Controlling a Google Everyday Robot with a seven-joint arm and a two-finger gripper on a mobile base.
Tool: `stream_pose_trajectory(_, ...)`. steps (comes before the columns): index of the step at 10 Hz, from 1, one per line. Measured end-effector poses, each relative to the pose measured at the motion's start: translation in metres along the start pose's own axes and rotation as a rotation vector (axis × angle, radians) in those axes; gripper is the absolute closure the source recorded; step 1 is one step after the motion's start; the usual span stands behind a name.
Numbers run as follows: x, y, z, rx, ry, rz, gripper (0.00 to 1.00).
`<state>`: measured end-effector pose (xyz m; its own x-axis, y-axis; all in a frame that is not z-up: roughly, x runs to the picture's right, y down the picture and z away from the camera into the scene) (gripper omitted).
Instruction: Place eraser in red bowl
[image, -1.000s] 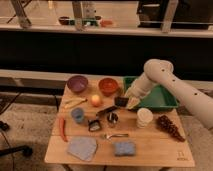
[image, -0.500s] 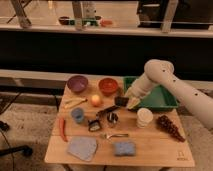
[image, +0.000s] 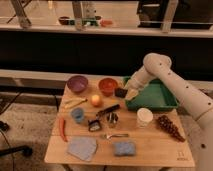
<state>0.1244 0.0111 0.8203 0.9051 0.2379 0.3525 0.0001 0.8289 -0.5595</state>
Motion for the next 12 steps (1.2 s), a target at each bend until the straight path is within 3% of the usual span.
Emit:
stream_pose_trajectory(5,-0.039,-0.031,0.042,0.015,-0.049,-0.067,0.86)
stream_pose_trajectory(12,-0.059,-0.085,0.056,0.086,-0.057,-0.179,0.86)
